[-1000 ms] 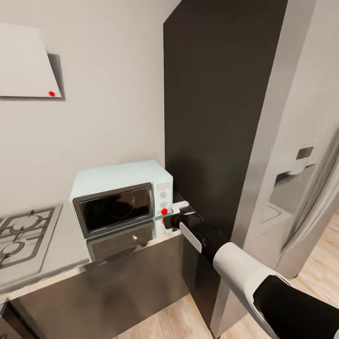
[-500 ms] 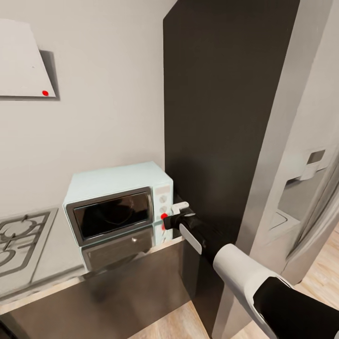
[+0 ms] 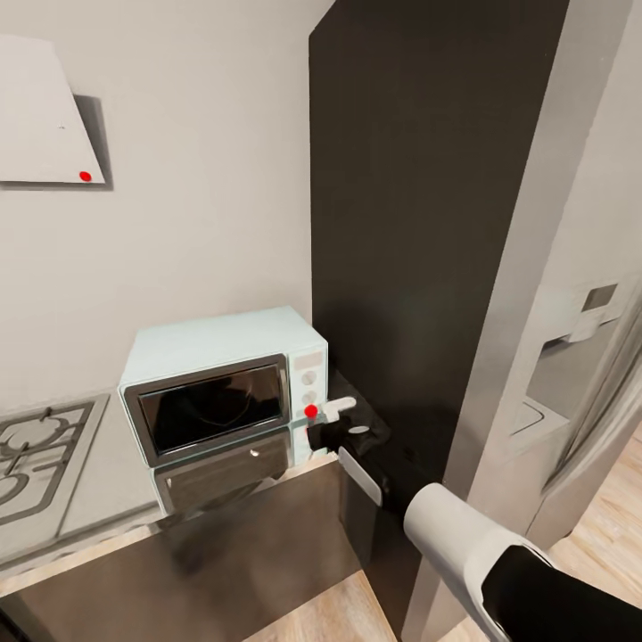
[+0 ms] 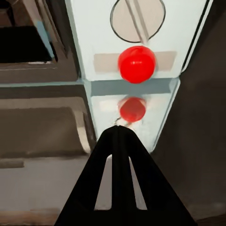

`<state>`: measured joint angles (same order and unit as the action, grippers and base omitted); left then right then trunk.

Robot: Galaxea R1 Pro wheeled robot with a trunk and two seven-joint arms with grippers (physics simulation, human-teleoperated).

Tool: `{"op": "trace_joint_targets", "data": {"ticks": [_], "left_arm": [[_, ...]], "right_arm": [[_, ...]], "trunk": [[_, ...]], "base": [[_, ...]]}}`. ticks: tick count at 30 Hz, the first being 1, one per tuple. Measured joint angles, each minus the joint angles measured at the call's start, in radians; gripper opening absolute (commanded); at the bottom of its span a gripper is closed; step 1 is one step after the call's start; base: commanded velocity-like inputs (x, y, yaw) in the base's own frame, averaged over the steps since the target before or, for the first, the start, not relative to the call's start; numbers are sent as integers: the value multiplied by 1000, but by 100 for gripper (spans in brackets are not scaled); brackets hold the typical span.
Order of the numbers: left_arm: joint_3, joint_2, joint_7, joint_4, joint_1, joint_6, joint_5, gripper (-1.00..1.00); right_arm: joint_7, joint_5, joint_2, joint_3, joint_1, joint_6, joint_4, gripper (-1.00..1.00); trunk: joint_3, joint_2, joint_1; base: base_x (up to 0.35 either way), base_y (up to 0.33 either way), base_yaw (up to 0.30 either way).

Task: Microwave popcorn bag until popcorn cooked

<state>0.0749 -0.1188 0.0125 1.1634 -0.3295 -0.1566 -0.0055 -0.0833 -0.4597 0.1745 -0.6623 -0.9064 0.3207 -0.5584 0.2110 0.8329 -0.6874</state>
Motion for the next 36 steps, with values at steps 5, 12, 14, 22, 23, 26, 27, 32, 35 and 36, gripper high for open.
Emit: {"op": "trace_joint_targets", "data": {"ticks": [5, 12, 14, 22, 23, 26, 27, 32, 35, 36], "left_arm": [[0, 0, 0, 0, 4, 0, 1, 100], [0, 0, 0, 0, 5, 0, 1, 100], [0, 0, 0, 0, 6, 0, 0, 100], [0, -1, 0, 0, 5, 0, 2, 100], [0, -1, 0, 0, 5, 0, 2, 100], [-1, 0, 1, 0, 4, 0, 3, 100], [-1, 0, 1, 0, 4, 0, 3, 100], [-2, 0, 1, 0, 6, 0, 3, 100], [-2, 0, 1, 0, 6, 0, 3, 100], [-2, 0, 1, 0, 6, 0, 3, 100]], "right_arm": [[0, 0, 0, -27, 4, -21, 8, -100], [0, 0, 0, -31, 6, -54, 41, -100], [0, 0, 0, -31, 6, -55, 42, -100], [0, 0, 0, -31, 6, -71, 56, -100], [0, 0, 0, -31, 6, -73, 57, -100], [0, -1, 0, -31, 9, -77, 57, -100], [0, 0, 0, -32, 12, -78, 57, -100], [0, 0, 0, -32, 21, -78, 57, -100], [0, 0, 0, -32, 23, -78, 57, -100], [0, 0, 0, -32, 26, -78, 57, -100]], "trunk": [[0, 0, 0], [0, 0, 0], [0, 0, 0], [0, 0, 0], [0, 0, 0], [0, 0, 0], [0, 0, 0], [0, 0, 0], [0, 0, 0], [0, 0, 0]], "base": [[168, 0, 0], [32, 0, 0], [216, 0, 0], [47, 0, 0], [1, 0, 0], [157, 0, 0], [274, 0, 0], [99, 0, 0], [11, 0, 0], [3, 0, 0]]}}
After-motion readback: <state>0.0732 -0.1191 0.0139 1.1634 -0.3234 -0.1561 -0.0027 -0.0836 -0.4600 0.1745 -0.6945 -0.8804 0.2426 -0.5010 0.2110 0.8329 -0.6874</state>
